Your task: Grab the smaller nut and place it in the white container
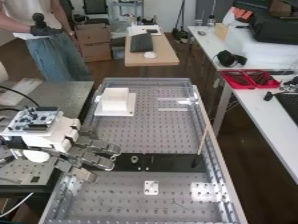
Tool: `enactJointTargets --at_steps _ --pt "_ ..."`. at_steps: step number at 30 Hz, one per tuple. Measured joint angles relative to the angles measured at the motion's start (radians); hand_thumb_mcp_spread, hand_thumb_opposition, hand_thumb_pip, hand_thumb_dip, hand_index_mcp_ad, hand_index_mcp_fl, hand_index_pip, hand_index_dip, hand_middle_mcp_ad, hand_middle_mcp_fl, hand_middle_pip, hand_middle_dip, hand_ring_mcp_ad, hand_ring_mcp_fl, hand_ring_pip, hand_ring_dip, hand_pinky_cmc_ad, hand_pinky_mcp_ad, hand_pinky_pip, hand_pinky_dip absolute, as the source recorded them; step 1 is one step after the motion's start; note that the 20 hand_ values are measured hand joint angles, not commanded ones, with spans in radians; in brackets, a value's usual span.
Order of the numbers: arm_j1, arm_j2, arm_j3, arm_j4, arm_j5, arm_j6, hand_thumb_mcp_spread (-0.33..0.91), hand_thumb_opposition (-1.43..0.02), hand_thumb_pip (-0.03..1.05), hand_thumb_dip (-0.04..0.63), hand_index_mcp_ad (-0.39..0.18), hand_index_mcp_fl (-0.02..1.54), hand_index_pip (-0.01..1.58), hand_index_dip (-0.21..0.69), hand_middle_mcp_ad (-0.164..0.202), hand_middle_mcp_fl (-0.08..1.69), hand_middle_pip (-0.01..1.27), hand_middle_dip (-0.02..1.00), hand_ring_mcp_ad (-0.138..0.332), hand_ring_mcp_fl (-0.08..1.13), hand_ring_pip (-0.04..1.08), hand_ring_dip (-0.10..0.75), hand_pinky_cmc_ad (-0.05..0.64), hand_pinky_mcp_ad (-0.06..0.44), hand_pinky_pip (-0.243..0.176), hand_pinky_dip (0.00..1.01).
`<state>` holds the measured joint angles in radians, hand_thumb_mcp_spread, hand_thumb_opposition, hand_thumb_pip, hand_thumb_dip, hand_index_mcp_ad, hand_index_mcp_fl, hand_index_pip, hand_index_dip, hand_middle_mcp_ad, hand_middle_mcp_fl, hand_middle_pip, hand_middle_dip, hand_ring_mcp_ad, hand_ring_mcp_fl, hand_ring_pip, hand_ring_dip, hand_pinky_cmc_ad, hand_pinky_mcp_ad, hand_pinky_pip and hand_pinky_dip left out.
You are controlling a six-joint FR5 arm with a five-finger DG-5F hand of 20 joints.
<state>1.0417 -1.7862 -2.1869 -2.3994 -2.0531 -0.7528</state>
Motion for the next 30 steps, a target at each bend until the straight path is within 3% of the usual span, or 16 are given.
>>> enactJointTargets --at_steps 10,15,30 --pt "-0.009 -0.027 0.005 0.025 -0.056 -0.024 0.33 -0.87 0.80 0.190 -0.161 0.00 1.56 0.049 0.112 0.00 0.11 0.17 0.192 0.00 0.06 0.024 0.379 0.290 -0.140 0.47" --pt "-0.008 -0.040 0.008 0.030 -0.078 -0.042 0.36 -0.88 0.77 0.206 -0.182 0.00 1.56 0.065 0.098 0.00 0.11 0.17 0.176 0.00 0.06 0.024 0.379 0.288 -0.140 0.39" --pt "-0.005 -0.051 -0.007 0.077 -0.081 -0.033 0.43 -0.90 0.75 0.206 -0.206 0.01 1.56 0.110 0.082 0.00 0.11 0.19 0.147 0.00 0.06 0.024 0.379 0.278 -0.138 0.24"
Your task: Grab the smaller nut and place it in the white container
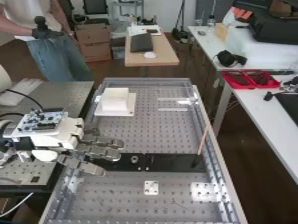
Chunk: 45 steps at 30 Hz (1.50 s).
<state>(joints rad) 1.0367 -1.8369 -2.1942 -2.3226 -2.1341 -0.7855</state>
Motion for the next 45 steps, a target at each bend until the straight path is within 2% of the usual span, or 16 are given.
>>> enactJointTargets --at_steps 6,8,11,27,45 --pt "0.000 -0.005 -0.006 0.000 0.001 -0.001 0.45 -0.89 0.73 0.206 -0.206 0.02 1.56 0.110 0.082 0.00 0.11 0.19 0.147 0.00 0.06 0.024 0.382 0.278 -0.136 0.24" --pt "-0.002 -0.007 -0.007 0.000 -0.001 -0.003 0.45 -0.89 0.73 0.206 -0.209 0.01 1.56 0.110 0.080 0.00 0.12 0.19 0.147 0.00 0.06 0.024 0.382 0.279 -0.122 0.22" --pt "-0.003 -0.013 -0.009 -0.002 -0.002 -0.007 0.45 -0.89 0.73 0.206 -0.213 0.03 1.56 0.110 0.080 0.00 0.12 0.19 0.147 0.00 0.06 0.024 0.380 0.262 -0.122 0.22" --pt "0.007 -0.063 -0.018 0.016 0.034 0.006 0.45 -0.89 0.73 0.206 -0.213 0.05 1.56 0.110 0.080 0.00 0.12 0.19 0.147 0.00 0.06 0.024 0.363 0.262 -0.122 0.22" --pt "0.017 -0.087 -0.041 0.056 0.060 0.025 0.45 -0.89 0.73 0.206 -0.209 0.07 1.56 0.110 0.080 0.00 0.12 0.19 0.148 0.00 0.06 0.023 0.363 0.265 -0.122 0.22"
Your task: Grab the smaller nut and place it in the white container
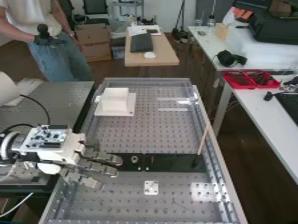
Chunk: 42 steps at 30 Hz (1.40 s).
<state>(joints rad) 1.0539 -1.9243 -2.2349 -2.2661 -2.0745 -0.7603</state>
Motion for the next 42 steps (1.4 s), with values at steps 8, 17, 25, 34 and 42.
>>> enactJointTargets --at_steps 8,17,25,34,42 --pt "0.002 -0.014 -0.004 0.025 0.005 0.003 0.45 -0.89 0.73 0.206 -0.209 0.10 1.56 0.110 0.080 0.00 0.12 0.19 0.148 0.00 0.06 0.023 0.361 0.250 -0.122 0.22" --pt "0.000 -0.025 -0.002 0.027 0.005 0.000 0.45 -0.89 0.73 0.220 -0.209 0.14 1.56 0.106 0.080 0.01 0.12 0.19 0.148 0.00 0.06 0.023 0.354 0.248 -0.122 0.22" --pt "0.001 -0.026 -0.001 0.028 0.004 0.001 0.45 -0.89 0.73 0.223 -0.213 0.15 1.56 0.105 0.080 0.01 0.12 0.19 0.148 0.00 0.06 0.023 0.353 0.248 -0.122 0.22" --pt "0.000 -0.028 0.000 0.021 0.000 -0.003 0.45 -0.89 0.73 0.223 -0.209 0.15 1.56 0.103 0.080 0.01 0.12 0.19 0.148 0.00 0.06 0.023 0.351 0.248 -0.122 0.22" --pt "0.000 -0.031 -0.002 0.033 0.003 -0.002 0.45 -0.89 0.73 0.220 -0.209 0.18 1.55 0.093 0.082 0.01 0.12 0.19 0.148 0.00 0.07 0.030 0.351 0.248 -0.122 0.22"
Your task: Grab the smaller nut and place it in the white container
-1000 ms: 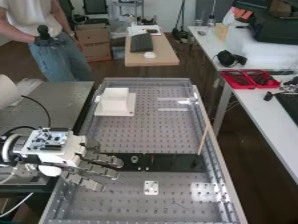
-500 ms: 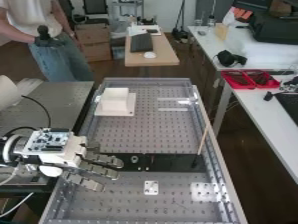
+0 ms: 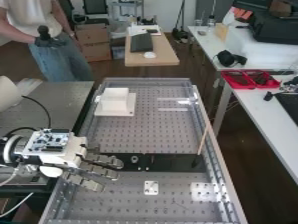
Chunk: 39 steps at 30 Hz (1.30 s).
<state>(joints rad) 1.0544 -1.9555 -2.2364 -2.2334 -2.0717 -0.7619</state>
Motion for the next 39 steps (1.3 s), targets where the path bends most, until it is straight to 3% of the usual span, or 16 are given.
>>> enactJointTargets --at_steps 14,26,31,39 --pt "0.001 0.000 0.000 0.027 -0.004 0.016 0.44 -0.93 0.68 0.222 -0.208 0.28 1.54 0.065 0.079 0.01 0.13 0.21 0.148 0.00 0.07 0.037 0.346 0.230 -0.122 0.22" --pt "0.019 0.080 -0.009 0.057 -0.034 0.055 0.44 -0.93 0.68 0.222 -0.208 0.28 1.54 0.065 0.079 0.01 0.13 0.21 0.148 0.00 0.07 0.038 0.346 0.223 -0.105 0.23" --pt "0.053 0.133 -0.022 0.051 -0.063 0.074 0.44 -0.93 0.68 0.222 -0.208 0.29 1.54 0.065 0.079 0.01 0.13 0.21 0.148 0.00 0.07 0.038 0.351 0.223 -0.105 0.23" --pt "0.190 0.202 -0.034 -0.003 -0.074 0.101 0.44 -0.93 0.68 0.222 -0.206 0.29 1.54 0.065 0.079 0.01 0.13 0.21 0.148 0.00 0.07 0.038 0.339 0.213 -0.105 0.23"
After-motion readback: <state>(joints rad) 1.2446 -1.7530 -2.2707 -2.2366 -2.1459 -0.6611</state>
